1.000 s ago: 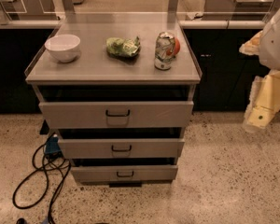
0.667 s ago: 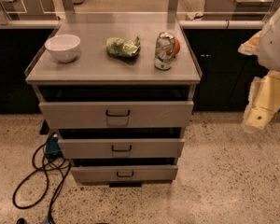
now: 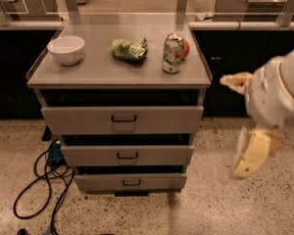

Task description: Open middle drawer

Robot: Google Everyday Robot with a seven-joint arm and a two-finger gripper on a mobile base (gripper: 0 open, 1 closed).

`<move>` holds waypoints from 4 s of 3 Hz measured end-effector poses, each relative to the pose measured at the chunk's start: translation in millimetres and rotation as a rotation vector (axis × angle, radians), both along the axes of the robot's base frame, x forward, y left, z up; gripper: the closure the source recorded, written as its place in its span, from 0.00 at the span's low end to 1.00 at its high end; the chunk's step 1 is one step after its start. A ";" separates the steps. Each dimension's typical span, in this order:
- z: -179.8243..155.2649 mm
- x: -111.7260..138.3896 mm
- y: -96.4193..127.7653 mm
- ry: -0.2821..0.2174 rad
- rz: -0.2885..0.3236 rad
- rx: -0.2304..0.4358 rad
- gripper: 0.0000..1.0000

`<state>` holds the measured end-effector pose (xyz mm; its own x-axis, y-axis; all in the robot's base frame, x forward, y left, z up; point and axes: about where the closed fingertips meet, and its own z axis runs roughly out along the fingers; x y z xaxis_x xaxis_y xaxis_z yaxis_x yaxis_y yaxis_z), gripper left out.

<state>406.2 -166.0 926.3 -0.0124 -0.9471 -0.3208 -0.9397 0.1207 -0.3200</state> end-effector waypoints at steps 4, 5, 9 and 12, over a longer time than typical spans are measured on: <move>-191.8 -50.8 144.5 0.074 0.302 0.358 0.00; -228.0 -35.3 151.0 0.088 0.303 0.393 0.00; -359.5 79.5 82.7 -0.105 0.120 0.045 0.00; -421.2 125.6 57.3 -0.020 0.056 0.127 0.00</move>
Offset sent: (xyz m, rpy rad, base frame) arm -0.0443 0.2376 -0.3867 0.5384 0.0403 0.3099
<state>531.8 -108.7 505.0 0.0471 -0.8980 -0.4374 -0.9396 0.1087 -0.3245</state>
